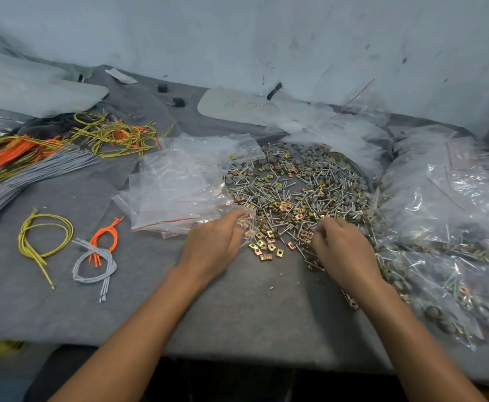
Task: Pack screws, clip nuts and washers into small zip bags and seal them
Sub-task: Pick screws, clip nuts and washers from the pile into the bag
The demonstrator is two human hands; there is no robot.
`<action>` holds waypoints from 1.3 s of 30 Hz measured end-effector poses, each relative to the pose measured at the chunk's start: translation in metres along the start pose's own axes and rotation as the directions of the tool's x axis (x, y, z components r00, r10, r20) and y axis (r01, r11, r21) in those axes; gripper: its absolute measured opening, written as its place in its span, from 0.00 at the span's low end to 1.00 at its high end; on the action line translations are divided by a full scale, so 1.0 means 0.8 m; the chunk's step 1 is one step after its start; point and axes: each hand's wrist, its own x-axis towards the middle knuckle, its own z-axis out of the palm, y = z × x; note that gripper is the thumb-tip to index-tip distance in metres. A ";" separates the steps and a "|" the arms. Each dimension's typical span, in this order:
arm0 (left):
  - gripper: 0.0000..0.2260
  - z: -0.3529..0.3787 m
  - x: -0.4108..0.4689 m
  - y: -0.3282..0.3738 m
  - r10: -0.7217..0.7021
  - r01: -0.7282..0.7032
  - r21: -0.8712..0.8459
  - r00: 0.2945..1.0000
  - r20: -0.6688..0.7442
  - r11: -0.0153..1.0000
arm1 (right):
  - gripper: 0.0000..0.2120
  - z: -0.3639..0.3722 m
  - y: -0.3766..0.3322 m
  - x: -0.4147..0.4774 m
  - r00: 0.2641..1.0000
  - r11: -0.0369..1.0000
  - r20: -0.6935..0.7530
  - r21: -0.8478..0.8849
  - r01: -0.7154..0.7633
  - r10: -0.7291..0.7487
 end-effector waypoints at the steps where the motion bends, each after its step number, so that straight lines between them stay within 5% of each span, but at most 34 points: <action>1: 0.20 0.000 0.000 -0.001 0.001 -0.001 0.002 1.000 -0.003 1.000 | 0.04 -0.002 -0.005 -0.001 1.000 0.997 -0.021 0.074 -0.009 0.010; 4: 0.19 0.002 0.000 -0.001 0.005 -0.005 0.014 1.000 -0.002 1.000 | 0.02 -0.008 -0.037 -0.006 1.000 0.946 -0.003 0.323 0.029 -0.030; 7: 0.20 0.005 0.001 -0.003 0.005 -0.004 0.026 1.000 -0.014 1.000 | 0.02 -0.002 -0.077 -0.007 0.994 0.914 0.041 0.398 0.077 -0.101; 19: 0.20 0.010 -0.001 -0.009 0.029 -0.026 0.055 0.998 -0.054 0.998 | 0.12 0.031 -0.136 0.007 0.959 0.939 0.055 0.229 0.258 -0.277; 27: 0.22 0.008 -0.002 -0.007 0.032 -0.030 0.040 0.998 -0.046 0.999 | 0.07 0.039 -0.123 -0.002 0.954 0.923 -0.155 0.255 0.288 -0.255; 29: 0.21 0.009 -0.002 -0.007 0.035 -0.033 0.028 0.998 -0.057 0.999 | 0.02 0.040 -0.118 -0.002 0.951 0.925 -0.094 0.224 0.307 -0.293; 33: 0.23 0.011 -0.002 -0.011 0.046 -0.043 0.036 0.997 -0.058 0.998 | 0.10 0.029 -0.109 -0.009 0.918 0.879 0.019 0.295 0.374 -0.397; 36: 0.22 0.010 -0.002 -0.010 0.073 -0.070 0.039 0.995 -0.068 0.997 | 0.07 0.012 -0.080 -0.010 0.958 0.895 -0.069 0.345 0.284 -0.278; 39: 0.19 0.008 -0.001 -0.008 0.085 -0.081 0.050 0.994 -0.069 0.995 | 0.05 -0.009 -0.033 0.000 0.995 0.968 0.008 0.231 0.097 -0.101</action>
